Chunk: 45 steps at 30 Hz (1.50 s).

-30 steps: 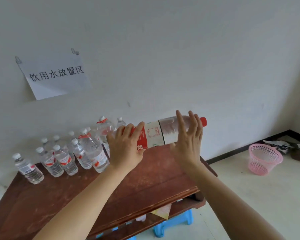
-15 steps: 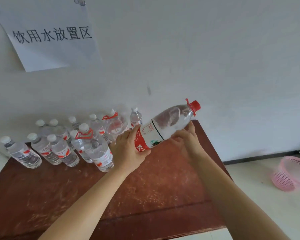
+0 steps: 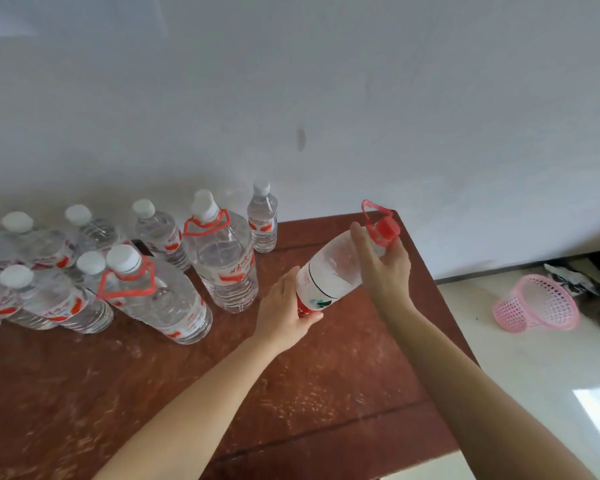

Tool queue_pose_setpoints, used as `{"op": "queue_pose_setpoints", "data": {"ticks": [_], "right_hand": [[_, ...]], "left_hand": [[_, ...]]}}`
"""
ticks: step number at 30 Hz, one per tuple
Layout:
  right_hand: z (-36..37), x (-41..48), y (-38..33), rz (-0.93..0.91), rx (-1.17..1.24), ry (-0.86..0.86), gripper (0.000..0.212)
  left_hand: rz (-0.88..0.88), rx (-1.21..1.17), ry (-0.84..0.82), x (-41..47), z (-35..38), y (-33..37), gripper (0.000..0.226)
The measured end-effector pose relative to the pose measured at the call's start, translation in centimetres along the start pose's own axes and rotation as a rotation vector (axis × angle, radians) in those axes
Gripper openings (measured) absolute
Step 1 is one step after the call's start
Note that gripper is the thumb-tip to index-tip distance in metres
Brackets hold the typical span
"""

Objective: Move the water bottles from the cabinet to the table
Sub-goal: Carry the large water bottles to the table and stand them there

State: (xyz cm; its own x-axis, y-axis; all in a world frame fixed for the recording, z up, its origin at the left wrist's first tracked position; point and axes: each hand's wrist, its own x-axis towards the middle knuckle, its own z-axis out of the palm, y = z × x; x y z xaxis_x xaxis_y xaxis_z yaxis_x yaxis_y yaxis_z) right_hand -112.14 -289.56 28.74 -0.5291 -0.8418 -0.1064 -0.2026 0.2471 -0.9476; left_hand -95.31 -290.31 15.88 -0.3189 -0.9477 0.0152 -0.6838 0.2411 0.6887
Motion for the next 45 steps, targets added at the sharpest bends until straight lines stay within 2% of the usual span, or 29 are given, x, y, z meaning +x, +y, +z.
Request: {"op": "queue_pose_setpoints", "data": {"ticks": [2, 4, 6, 10, 12, 14, 19, 22, 25, 28, 30, 33, 37, 40, 44, 45], "right_hand": [[1.1, 0.6, -0.4, -0.128, -0.102, -0.011, 0.024], [2.2, 1.5, -1.0, -0.222, -0.172, -0.041, 0.031], [3.0, 2.6, -1.1, -0.255, -0.194, -0.103, 0.035], [3.6, 3.7, -0.4, -0.287, -0.195, -0.296, 0.053], [4.1, 3.3, 0.0, -0.353, -0.235, -0.397, 0.063], [4.7, 2.7, 0.0, -0.393, -0.26, -0.457, 0.066], [5.3, 3.0, -0.8, -0.394, -0.305, -0.465, 0.083], [4.4, 3.8, -1.0, -0.346, -0.397, -0.468, 0.083], [3.2, 3.5, -0.9, -0.361, -0.44, -0.479, 0.08], [2.1, 2.4, 0.3, -0.348, -0.466, -0.502, 0.089], [1.3, 1.5, 2.1, -0.362, -0.586, -0.538, 0.096], [0.0, 0.5, 6.0, -0.378, -0.719, -0.585, 0.093], [-1.7, -2.4, 9.0, -0.517, -0.74, -0.596, 0.083], [-1.4, -6.2, 10.0, -0.692, -0.704, -0.542, 0.082], [1.2, -12.1, 10.2, -0.881, -0.622, -0.669, 0.081], [2.2, -15.1, 9.7, -0.956, -0.594, -0.74, 0.081]], "left_hand": [[-0.06, -0.137, -0.045, 1.6, 0.4, -0.1, 0.09], [-0.105, -0.318, -0.083, 2.8, 0.1, 0.3, 0.072], [-0.158, -0.509, -0.116, 3.4, -0.7, 0.8, 0.057], [-0.419, -0.858, -0.175, 2.9, -1.8, 1.9, 0.047], [-0.46, -0.898, -0.169, 2.3, -1.5, 1.3, 0.041], [-0.491, -0.937, -0.16, 1.9, -1.2, 0.6, 0.046], [-0.511, -0.923, -0.196, 1.8, -2.2, 0.9, 0.053], [-0.523, -0.883, -0.203, 1.2, -2.5, 1.7, 0.059], [-0.517, -0.802, -0.206, -0.4, -3.5, 2.9, 0.066], [-0.482, -0.612, -0.166, -2.7, -4.5, 3.9, 0.072], [-0.445, -0.339, -0.075, -4.8, -5.6, 3.8, 0.08], [-0.412, 0.095, 0.058, -8.7, -7.0, 3.0, 0.083], [-0.592, 0.399, 0.285, -16.6, -6.1, 4.9, 0.082], [-0.747, 0.538, 0.323, -23.1, -4.6, 7.0, 0.084], [-0.881, 0.643, 0.395, -30.6, -4.6, 9.0, 0.071], [-0.943, 0.687, 0.459, -34.1, -5.1, 9.8, 0.069]]}}
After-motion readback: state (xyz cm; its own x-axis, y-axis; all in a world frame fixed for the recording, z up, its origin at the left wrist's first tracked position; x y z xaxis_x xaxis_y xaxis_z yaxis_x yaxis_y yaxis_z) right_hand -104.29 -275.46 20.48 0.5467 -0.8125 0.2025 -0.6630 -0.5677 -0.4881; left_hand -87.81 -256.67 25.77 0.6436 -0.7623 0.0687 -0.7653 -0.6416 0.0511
